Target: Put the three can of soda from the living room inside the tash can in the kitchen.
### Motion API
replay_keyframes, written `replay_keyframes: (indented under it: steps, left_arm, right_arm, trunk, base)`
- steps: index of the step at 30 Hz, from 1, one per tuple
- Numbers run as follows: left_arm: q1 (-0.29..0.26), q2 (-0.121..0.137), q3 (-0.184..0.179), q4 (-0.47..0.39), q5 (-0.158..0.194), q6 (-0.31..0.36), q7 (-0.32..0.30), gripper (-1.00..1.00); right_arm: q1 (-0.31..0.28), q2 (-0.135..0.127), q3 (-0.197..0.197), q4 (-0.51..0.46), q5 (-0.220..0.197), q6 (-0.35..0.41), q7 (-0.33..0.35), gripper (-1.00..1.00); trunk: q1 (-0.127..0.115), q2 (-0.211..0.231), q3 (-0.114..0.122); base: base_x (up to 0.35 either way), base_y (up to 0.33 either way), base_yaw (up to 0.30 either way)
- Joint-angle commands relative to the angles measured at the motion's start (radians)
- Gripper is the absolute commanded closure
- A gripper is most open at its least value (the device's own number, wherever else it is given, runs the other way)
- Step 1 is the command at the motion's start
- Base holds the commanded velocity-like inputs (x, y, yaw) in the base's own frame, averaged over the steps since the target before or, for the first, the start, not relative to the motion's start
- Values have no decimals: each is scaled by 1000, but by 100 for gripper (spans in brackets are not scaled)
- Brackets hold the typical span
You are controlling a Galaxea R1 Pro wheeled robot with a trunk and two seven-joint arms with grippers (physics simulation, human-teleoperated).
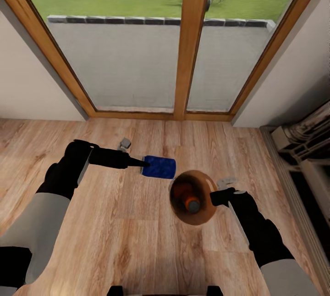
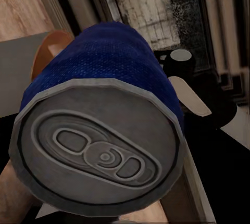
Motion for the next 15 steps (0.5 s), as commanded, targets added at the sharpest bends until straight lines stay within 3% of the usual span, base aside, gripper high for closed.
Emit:
replay_keyframes:
  steps: [1, 6, 11, 15]
  left_arm:
    - [0, -3, -4, 0, -1, 0, 0, 100]
    - [0, -13, -16, -2, -2, 0, 0, 100]
    - [0, -15, -25, -5, -1, 0, 0, 100]
    - [3, -13, -35, -17, 0, 0, 0, 100]
  right_arm:
    - [-3, 2, 7, 3, -20, 1, 4, 100]
    - [-30, 19, 31, 22, -20, 43, 2, 100]
    - [-43, 50, 58, 25, -21, 74, -83, 100]
    - [-45, 62, 63, 26, -21, 78, -103, 100]
  trunk:
    - [-4, 7, 3]
    - [-23, 42, 19]
    - [-42, 77, 35]
    - [-54, 98, 44]
  base:
    - [0, 0, 0]
    - [0, 0, 0]
    - [0, 0, 0]
    - [0, 0, 0]
